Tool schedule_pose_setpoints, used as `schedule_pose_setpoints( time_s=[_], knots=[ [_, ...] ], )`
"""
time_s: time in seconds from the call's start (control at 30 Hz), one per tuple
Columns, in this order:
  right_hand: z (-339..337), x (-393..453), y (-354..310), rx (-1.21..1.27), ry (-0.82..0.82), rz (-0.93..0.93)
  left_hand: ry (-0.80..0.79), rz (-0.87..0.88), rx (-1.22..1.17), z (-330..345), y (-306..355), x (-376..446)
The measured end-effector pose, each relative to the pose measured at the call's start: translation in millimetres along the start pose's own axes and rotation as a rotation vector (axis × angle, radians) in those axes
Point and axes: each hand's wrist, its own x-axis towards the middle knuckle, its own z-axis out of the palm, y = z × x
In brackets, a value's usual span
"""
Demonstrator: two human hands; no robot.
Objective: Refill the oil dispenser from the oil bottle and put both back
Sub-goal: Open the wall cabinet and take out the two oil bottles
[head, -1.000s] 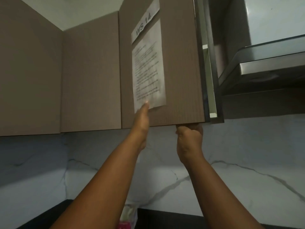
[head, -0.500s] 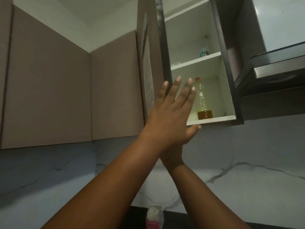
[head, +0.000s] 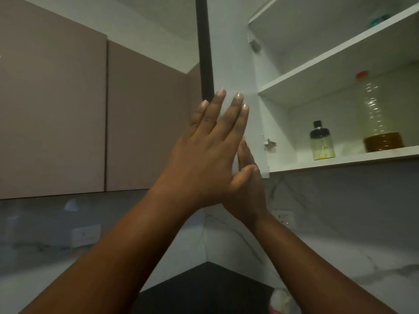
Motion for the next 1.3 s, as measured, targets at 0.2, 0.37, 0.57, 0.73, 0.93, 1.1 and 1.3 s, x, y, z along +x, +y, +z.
schedule_pose_setpoints(
  time_s=[0.2,0.37,0.57,0.73,0.93,1.1,1.3],
  knots=[
    [35,-3,4,0.080,0.109,-0.108,-0.097,-0.039,0.143,0,-21,-14],
    [54,-5,0,0.148,0.068,-0.098,-0.171,-0.117,0.209,7,-36,-25],
    [76,-3,10,0.065,0.008,-0.161,-0.280,-0.239,0.249,22,-55,-40],
    [99,4,17,-0.097,-0.062,-0.234,-0.318,-0.306,0.268,46,-73,-52],
    [121,9,26,-0.253,-0.147,-0.319,-0.375,-0.377,0.277,76,-97,-68],
    [132,6,42,-0.306,-0.247,-0.282,-0.453,-0.417,0.205,100,-114,-84],
    [133,0,74,-0.366,-0.408,-0.159,-0.500,-0.405,0.195,125,-135,-114]
  ],
)
